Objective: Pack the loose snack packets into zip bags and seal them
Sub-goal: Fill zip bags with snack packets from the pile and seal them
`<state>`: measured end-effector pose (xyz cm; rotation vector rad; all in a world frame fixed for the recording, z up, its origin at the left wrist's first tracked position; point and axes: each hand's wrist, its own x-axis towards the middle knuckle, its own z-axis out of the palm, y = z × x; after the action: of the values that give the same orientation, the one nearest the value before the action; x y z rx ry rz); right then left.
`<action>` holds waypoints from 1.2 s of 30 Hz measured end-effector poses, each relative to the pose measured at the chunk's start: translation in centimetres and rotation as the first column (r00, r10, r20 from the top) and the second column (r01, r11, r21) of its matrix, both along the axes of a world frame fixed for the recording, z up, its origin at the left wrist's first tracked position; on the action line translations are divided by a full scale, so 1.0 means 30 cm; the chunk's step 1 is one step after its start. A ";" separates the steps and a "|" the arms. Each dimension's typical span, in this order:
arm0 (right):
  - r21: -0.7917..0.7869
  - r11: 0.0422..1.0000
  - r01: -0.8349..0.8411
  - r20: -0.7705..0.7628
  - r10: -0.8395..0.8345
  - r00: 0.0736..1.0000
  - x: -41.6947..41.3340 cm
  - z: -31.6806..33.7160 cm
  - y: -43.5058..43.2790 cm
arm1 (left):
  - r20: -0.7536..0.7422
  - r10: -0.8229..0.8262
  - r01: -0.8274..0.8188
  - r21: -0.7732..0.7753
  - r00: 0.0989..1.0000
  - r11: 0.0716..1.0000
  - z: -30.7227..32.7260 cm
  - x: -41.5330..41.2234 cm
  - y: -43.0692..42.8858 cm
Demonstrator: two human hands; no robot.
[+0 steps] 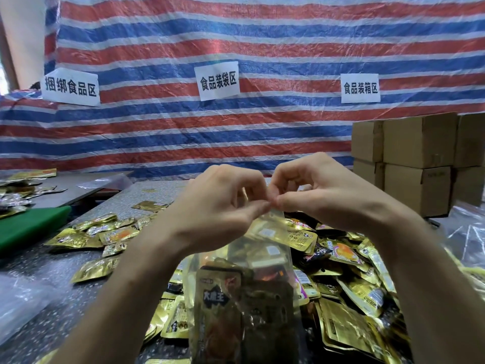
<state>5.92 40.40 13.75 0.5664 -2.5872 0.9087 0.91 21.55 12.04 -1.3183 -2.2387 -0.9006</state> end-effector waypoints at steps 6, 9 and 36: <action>0.004 0.999 -0.033 -0.014 0.033 0.999 0.003 -0.004 0.003 | 0.032 -0.025 0.023 0.069 0.999 0.997 0.000 -0.010 0.005; 0.004 0.999 -0.053 -0.012 0.053 0.999 0.011 0.001 0.014 | 0.076 -0.078 0.077 0.018 0.994 0.997 0.014 -0.012 -0.016; 0.045 0.999 -0.030 -0.007 0.030 1.000 0.006 -0.005 0.003 | 0.135 -0.120 0.131 -0.077 0.984 0.988 0.035 -0.023 -0.082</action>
<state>6.11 40.48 13.62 0.6209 -2.6049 0.8581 0.22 19.08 13.09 -1.4929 -2.3376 -0.9702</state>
